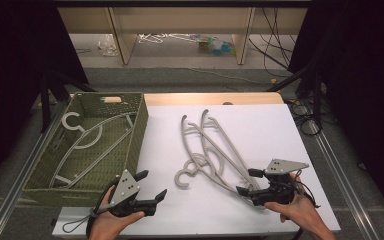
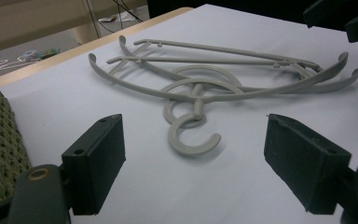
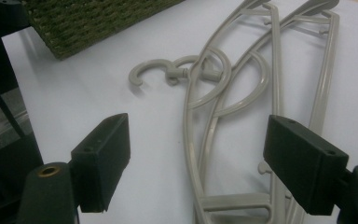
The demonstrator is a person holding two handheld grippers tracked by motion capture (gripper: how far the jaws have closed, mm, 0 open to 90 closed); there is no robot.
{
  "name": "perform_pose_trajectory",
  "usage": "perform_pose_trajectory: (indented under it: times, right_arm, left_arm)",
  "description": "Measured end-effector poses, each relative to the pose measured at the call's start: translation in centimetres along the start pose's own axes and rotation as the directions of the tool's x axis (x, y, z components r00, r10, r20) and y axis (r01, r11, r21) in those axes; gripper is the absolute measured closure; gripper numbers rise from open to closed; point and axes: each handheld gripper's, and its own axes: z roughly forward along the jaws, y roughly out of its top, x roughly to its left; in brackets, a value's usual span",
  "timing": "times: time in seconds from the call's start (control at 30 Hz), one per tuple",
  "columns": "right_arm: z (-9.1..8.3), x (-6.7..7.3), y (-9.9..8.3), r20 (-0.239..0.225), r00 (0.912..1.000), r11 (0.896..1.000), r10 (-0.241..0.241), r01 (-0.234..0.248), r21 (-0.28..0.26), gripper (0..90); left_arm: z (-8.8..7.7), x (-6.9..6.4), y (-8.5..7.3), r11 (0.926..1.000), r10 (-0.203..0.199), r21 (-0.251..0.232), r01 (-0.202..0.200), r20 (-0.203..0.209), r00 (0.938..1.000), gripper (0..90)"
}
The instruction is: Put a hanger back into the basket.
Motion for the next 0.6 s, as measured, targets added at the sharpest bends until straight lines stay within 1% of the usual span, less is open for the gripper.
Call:
perform_pose_trajectory:
  times: [0.03,0.07,0.1,0.13,0.2,0.23,0.27,0.3,0.4,0.43,0.47,0.5,0.53,0.6]
  right_arm:
    - [0.2,0.1,0.0,0.013,0.9998,1.000,-0.012,0.012,0.016,23.9]
    - [0.5,0.2,0.0,0.014,0.9998,1.000,-0.015,0.014,0.021,24.1]
    - [0.7,0.3,0.0,0.010,0.9998,0.999,-0.016,0.016,0.033,24.2]
    - [1.1,0.3,-0.1,0.009,0.9994,0.999,-0.035,0.034,0.040,24.4]
    - [1.9,0.4,-0.1,0.005,0.9989,0.997,-0.048,0.047,0.059,24.5]
    - [2.3,0.4,0.0,0.009,0.9986,0.996,-0.052,0.052,0.069,24.6]
    - [2.8,0.4,0.0,0.007,0.9981,0.994,-0.061,0.060,0.090,24.9]
    - [3.1,0.5,0.0,0.008,0.9984,0.993,-0.057,0.055,0.104,24.9]
    - [3.9,0.4,0.1,0.007,0.9979,0.989,-0.065,0.064,0.132,25.2]
    - [4.2,0.4,0.1,0.011,0.9976,0.988,-0.068,0.066,0.137,25.4]
    - [4.4,0.5,0.2,0.011,0.9979,0.987,-0.063,0.061,0.149,25.6]
    - [4.7,0.4,0.3,0.011,0.9977,0.986,-0.066,0.064,0.155,25.8]
    - [5.0,0.4,0.3,0.015,0.9970,0.985,-0.076,0.072,0.158,25.9]
    - [5.5,0.4,0.4,0.014,0.9966,0.981,-0.081,0.077,0.177,26.3]
  left_arm:
    - [0.1,-0.1,-0.1,1.0000,-0.004,-0.007,0.004,0.007,1.0000,19.7]
    - [0.1,-0.1,-0.1,1.0000,0.004,0.001,-0.004,0.003,1.0000,19.6]
    - [0.2,-0.2,-0.2,1.0000,0.008,0.000,-0.008,0.008,0.9999,19.5]
    - [0.3,-0.2,-0.2,0.9999,0.012,0.008,-0.012,0.007,0.9999,19.2]
    - [0.5,-0.3,-0.3,0.9999,0.010,0.005,-0.010,0.013,0.9999,19.0]
    - [0.5,-0.4,-0.3,0.9999,0.013,0.011,-0.013,0.011,0.9998,19.0]
    - [0.5,-0.4,-0.3,0.9999,0.014,0.009,-0.014,0.012,0.9998,19.0]
    - [0.5,-0.4,-0.3,0.9999,0.014,0.009,-0.014,0.013,0.9998,19.1]
    - [0.5,-0.2,-0.3,0.9997,0.023,0.005,-0.023,0.011,0.9997,18.9]
    - [0.5,-0.2,-0.3,0.9999,0.015,0.005,-0.016,0.015,0.9998,18.9]
    - [0.5,-0.2,-0.3,0.9998,0.021,-0.002,-0.021,0.016,0.9997,18.8]
    - [0.5,-0.2,-0.3,0.9998,0.021,-0.003,-0.021,0.014,0.9997,18.8]
    - [0.4,-0.2,-0.3,0.9999,0.012,0.000,-0.012,0.012,0.9999,18.8]
    - [0.3,-0.1,-0.2,0.9998,0.020,-0.008,-0.020,0.008,0.9998,18.8]
